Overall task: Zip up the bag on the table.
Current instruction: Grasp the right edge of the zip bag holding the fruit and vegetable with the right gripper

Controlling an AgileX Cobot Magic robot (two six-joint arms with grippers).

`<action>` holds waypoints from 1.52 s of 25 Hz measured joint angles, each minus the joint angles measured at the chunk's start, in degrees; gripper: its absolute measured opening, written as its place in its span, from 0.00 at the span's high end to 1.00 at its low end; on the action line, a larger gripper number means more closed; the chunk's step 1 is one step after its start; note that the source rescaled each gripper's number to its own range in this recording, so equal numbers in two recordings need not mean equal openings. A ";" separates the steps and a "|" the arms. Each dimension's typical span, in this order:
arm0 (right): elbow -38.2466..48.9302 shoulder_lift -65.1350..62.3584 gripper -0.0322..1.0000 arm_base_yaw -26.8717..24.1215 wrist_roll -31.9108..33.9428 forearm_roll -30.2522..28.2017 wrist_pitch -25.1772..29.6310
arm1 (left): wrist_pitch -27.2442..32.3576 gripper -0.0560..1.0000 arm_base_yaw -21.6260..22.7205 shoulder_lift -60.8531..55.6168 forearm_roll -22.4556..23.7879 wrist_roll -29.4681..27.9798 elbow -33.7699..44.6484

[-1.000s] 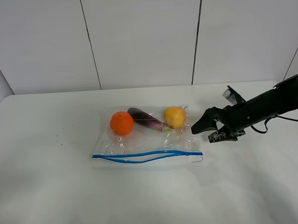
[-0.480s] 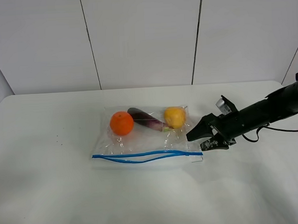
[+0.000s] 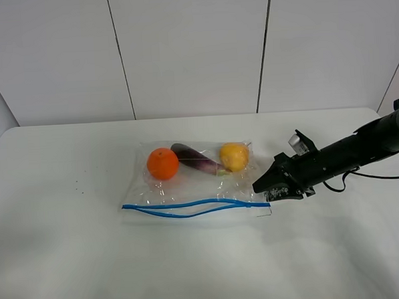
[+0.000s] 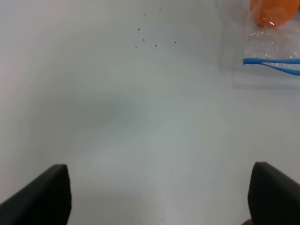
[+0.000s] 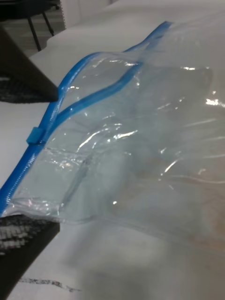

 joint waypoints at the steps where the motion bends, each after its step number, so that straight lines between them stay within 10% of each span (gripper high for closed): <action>1: 0.00 0.00 0.39 0.00 0.01 -0.02 -0.06 | 0.00 0.00 0.00 0.00 0.00 0.00 0.00; 25: 0.00 3.17 0.40 0.00 -3.02 3.88 -0.07 | 0.00 0.00 0.00 0.00 0.00 0.00 0.00; 35: 0.00 3.17 0.58 0.00 -3.18 3.18 -0.07 | 0.00 0.00 0.00 0.00 0.00 0.00 0.00; 38: 0.00 3.17 0.80 0.00 -3.55 3.07 -0.07 | 0.00 0.00 0.00 0.00 0.00 0.00 0.00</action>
